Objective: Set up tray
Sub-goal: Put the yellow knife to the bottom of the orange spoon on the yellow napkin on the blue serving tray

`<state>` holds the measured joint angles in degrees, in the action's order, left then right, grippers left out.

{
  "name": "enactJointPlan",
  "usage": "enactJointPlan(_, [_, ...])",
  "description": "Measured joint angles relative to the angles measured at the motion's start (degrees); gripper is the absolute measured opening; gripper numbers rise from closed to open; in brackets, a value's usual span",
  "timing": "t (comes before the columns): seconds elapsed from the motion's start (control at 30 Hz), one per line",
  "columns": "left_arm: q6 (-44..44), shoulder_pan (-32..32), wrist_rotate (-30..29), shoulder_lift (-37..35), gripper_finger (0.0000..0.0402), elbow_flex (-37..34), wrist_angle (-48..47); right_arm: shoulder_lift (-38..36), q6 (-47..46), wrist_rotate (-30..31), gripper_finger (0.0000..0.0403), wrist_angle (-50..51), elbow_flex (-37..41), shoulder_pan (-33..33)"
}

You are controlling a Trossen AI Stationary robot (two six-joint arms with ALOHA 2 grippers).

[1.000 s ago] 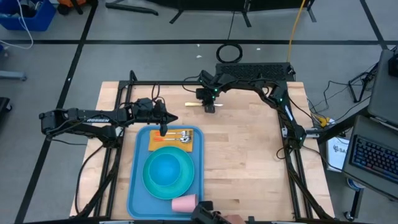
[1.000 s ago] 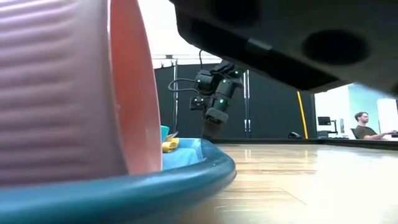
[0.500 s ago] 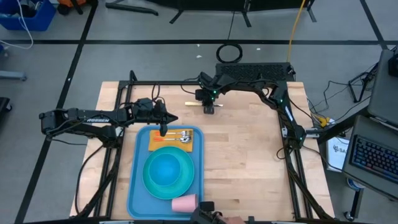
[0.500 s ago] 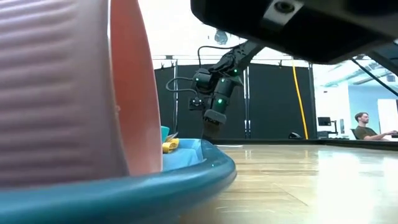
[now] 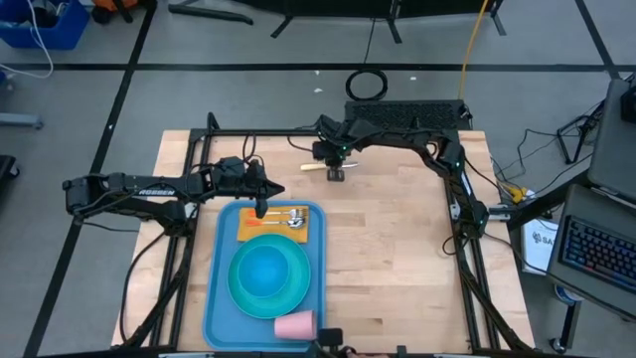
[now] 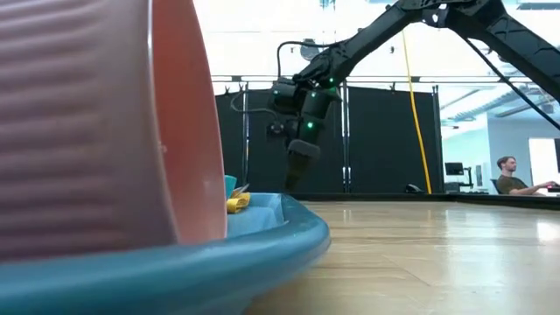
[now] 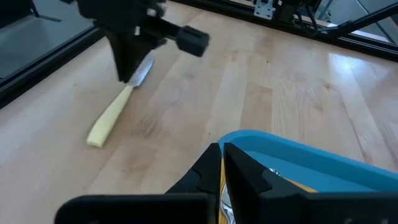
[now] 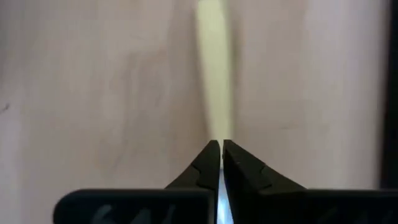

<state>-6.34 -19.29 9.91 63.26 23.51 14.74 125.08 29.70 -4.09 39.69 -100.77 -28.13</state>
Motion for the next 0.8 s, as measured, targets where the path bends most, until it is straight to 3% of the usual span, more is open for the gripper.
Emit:
enactJointPlan(0.13, [-0.14, 0.50, 0.02, 0.00, 0.0026, 0.00, 0.00, 0.22, -0.52, -0.29, 0.0002, 2.49, 0.11, 0.07])
enactJointPlan(0.43, [-0.12, 1.07, 0.02, -0.01, 0.0026, 0.00, 0.05, 0.10, 0.98, -3.61, 0.0027, 0.85, 0.00, -0.04])
enactJointPlan(0.8, [0.08, 1.07, 0.02, 0.00, 0.0026, -0.02, 0.05, 0.85, -0.47, -3.55, 0.0173, -0.23, -0.07, -0.76])
